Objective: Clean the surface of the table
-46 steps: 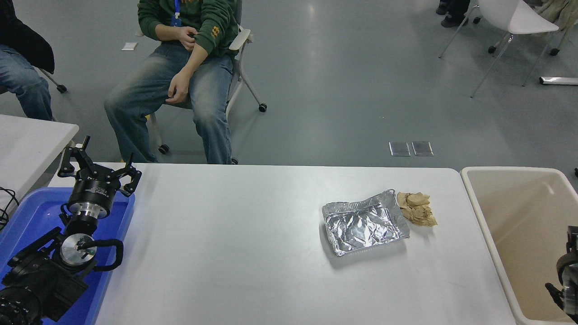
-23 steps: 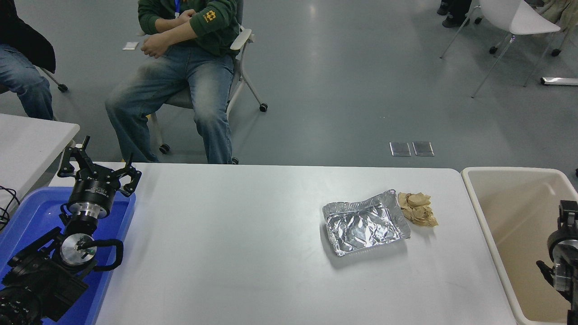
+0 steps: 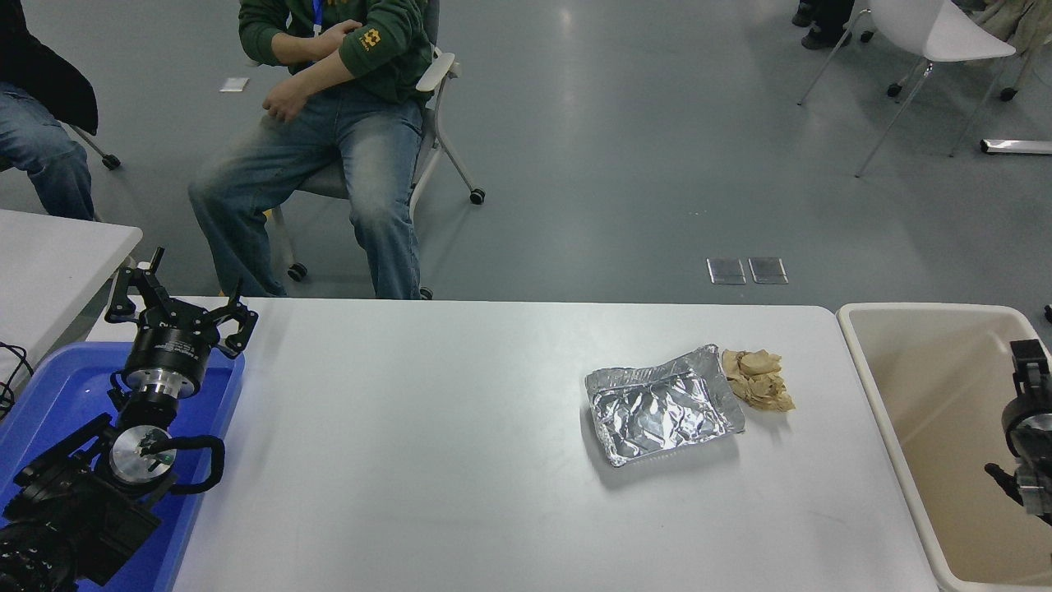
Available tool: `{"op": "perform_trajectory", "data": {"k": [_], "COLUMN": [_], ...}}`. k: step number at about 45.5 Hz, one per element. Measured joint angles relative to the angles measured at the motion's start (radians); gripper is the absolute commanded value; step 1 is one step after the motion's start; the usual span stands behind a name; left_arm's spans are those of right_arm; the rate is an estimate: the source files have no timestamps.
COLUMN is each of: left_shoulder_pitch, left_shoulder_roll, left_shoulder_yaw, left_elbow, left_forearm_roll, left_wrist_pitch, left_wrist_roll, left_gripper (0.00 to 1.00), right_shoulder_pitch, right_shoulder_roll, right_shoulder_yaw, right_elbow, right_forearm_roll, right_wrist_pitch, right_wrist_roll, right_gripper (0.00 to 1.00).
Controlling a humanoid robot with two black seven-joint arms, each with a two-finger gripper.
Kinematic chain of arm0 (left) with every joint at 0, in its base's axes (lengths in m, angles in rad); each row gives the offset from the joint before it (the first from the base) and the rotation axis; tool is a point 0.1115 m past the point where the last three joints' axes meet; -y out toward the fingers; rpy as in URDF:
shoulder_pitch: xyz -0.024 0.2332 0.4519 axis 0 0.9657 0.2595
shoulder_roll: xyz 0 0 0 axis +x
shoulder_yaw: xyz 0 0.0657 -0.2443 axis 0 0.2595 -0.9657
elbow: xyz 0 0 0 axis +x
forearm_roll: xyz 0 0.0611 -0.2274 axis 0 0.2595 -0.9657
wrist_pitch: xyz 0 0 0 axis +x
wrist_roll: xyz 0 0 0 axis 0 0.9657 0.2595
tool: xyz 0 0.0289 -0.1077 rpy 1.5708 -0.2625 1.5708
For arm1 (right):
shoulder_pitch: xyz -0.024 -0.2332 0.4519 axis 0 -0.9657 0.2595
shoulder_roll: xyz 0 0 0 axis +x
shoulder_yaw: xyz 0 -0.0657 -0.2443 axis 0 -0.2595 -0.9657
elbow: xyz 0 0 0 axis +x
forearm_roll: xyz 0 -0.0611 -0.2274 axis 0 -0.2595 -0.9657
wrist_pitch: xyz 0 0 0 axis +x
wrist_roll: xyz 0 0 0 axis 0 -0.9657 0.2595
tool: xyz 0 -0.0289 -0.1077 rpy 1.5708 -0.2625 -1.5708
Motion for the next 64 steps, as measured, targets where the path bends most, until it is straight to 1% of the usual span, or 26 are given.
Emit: {"op": "perform_trajectory", "data": {"k": [7,13,20,29,35,45,54,64], "left_shoulder_pitch": [0.0,0.0,0.0,0.0,0.0,0.0,0.0,0.0], "left_shoulder_roll": [0.0,0.0,0.0,0.0,0.0,0.0,0.0,0.0], "left_shoulder_yaw": [0.0,0.0,0.0,0.0,0.0,0.0,0.0,0.0], "left_elbow": [0.0,0.0,0.0,0.0,0.0,0.0,0.0,0.0], "left_forearm_roll": [0.0,0.0,0.0,0.0,0.0,0.0,0.0,0.0], "left_wrist_pitch": [0.0,0.0,0.0,0.0,0.0,0.0,0.0,0.0], "left_wrist_roll": [0.0,0.0,0.0,0.0,0.0,0.0,0.0,0.0], "left_gripper": [1.0,1.0,1.0,1.0,1.0,1.0,1.0,1.0], "right_shoulder_pitch": [0.021,0.037,0.048,0.049,0.046,0.032,0.029,0.042], "right_shoulder_roll": [-0.017,-0.055,-0.123,-0.231,-0.293,-0.344,-0.355,-0.357], "right_shoulder_yaw": [0.017,0.1,0.183,0.232,0.254,0.313,0.328,0.286], "right_elbow": [0.017,0.085,0.216,0.42,0.554,0.712,0.778,0.801], "right_forearm_roll": [0.001,0.002,-0.006,-0.013,-0.015,-0.014,-0.015,-0.035], "right_wrist_pitch": [0.001,0.003,0.003,0.008,0.035,0.113,0.25,0.398], "right_wrist_roll": [0.003,0.004,0.006,0.008,0.008,0.018,0.021,-0.018], "right_gripper": [0.99,0.99,0.99,0.99,0.99,0.99,0.99,0.99]}}
